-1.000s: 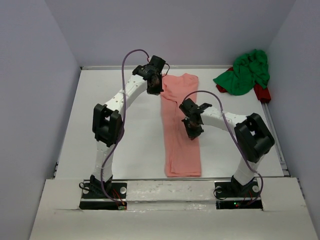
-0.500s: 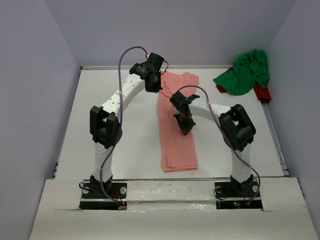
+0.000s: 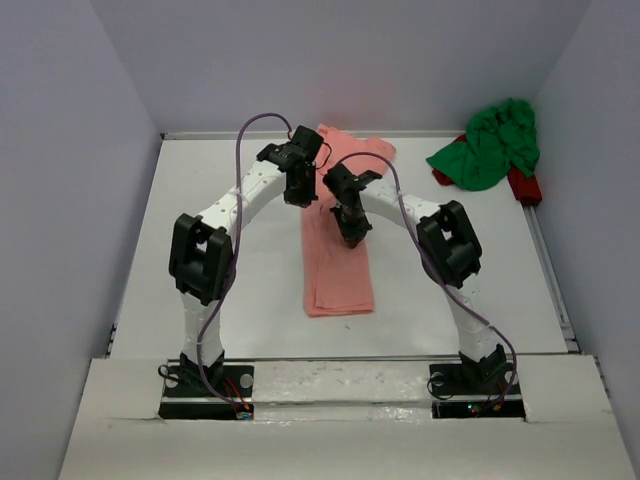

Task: Fold and stack the t-shirts
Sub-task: Rotate the tshirt 90 degrees, then grab the bottom of the folded rectangular tshirt with both arms

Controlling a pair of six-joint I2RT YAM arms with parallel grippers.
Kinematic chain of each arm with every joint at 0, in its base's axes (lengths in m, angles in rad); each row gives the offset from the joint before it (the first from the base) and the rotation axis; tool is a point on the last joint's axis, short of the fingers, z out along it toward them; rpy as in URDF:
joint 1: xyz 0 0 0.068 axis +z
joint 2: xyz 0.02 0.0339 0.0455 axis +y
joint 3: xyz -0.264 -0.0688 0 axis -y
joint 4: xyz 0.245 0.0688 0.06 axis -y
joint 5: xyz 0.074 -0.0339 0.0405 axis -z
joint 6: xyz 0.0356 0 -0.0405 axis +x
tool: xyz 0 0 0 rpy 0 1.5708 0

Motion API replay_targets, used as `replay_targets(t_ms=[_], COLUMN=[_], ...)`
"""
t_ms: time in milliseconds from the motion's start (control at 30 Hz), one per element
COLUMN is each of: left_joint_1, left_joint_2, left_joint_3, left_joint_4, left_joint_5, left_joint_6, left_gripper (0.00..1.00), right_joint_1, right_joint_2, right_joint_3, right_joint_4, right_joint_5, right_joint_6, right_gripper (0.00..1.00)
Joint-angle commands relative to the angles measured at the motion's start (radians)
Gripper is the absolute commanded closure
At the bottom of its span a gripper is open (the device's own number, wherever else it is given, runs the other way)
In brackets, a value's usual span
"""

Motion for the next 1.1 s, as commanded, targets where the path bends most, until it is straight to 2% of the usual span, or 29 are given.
replay_targets(t_ms=[0,233,467,667,867,900,1000,1033,1067], left_joint_1=[0.0,-0.001,-0.021,-0.036,-0.066,-0.085,-0.13,-0.141,-0.151], left_joint_2=[-0.092,-0.142,-0.201,-0.251,-0.313,-0.322,-0.382,-0.392,-0.405], left_joint_3=[-0.054,-0.136,-0.229,-0.307,-0.4,-0.415,-0.507,-0.525,-0.539], left_joint_4=[0.034,0.049,0.072,0.083,0.082,0.083,0.1,0.1,0.094], left_joint_5=[0.004,0.01,0.016,0.014,-0.012,-0.018,-0.039,-0.049,-0.073], left_joint_6=[0.015,0.015,0.001,-0.008,-0.023,-0.029,-0.066,-0.078,-0.094], left_gripper=[1.0,1.0,1.0,1.0,1.0,1.0,1.0,1.0,1.0], right_joint_1=[-0.001,-0.001,0.036,0.056,0.12,0.131,0.161,0.162,0.187], right_joint_2=[0.062,-0.077,-0.243,-0.321,-0.452,-0.478,-0.594,-0.617,-0.639], right_joint_3=[0.038,-0.262,-0.48,-0.576,-0.622,-0.628,-0.651,-0.657,-0.671], right_joint_4=[0.01,0.109,0.182,0.205,0.208,0.208,0.177,0.166,0.157], right_joint_5=[-0.01,-0.071,-0.113,-0.096,0.039,0.05,0.076,0.086,0.09], right_joint_6=[0.019,0.066,0.128,0.161,0.189,0.194,0.229,0.241,0.249], right_gripper=[1.0,1.0,1.0,1.0,1.0,0.99,0.76,0.76,0.7])
